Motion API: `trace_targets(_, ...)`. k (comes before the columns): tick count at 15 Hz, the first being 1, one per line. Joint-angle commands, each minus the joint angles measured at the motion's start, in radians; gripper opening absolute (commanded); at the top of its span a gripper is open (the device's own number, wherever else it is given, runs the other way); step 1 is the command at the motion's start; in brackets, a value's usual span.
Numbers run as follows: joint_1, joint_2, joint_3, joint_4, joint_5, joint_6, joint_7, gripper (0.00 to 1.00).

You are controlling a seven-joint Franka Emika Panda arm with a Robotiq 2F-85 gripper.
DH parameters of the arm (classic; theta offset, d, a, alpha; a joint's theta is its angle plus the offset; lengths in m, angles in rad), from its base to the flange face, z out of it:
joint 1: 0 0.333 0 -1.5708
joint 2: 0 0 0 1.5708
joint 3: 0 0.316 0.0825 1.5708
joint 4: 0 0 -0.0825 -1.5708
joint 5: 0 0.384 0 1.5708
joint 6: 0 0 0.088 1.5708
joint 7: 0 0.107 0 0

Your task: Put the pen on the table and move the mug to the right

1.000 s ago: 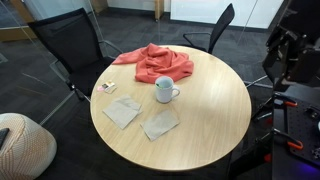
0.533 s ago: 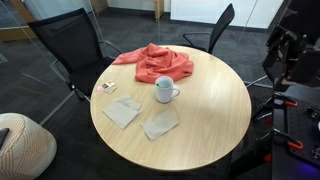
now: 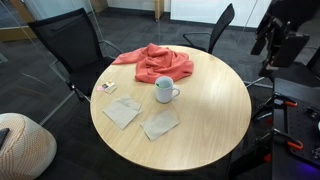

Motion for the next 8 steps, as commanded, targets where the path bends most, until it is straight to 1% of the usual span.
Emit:
trace_targets(1,-0.025,0.092,-0.027,0.079,-0.049,0.053,-0.073,1.00)
trace_targets(4,-0.039,0.163,-0.062,0.105,-0.063,0.163,-0.164,1.00)
trace_targets(7,-0.046,0.229,-0.092,0.126,-0.041,0.244,-0.247,1.00)
trace_targets(8,-0.043,0.180,-0.079,0.091,-0.046,0.216,-0.203,1.00)
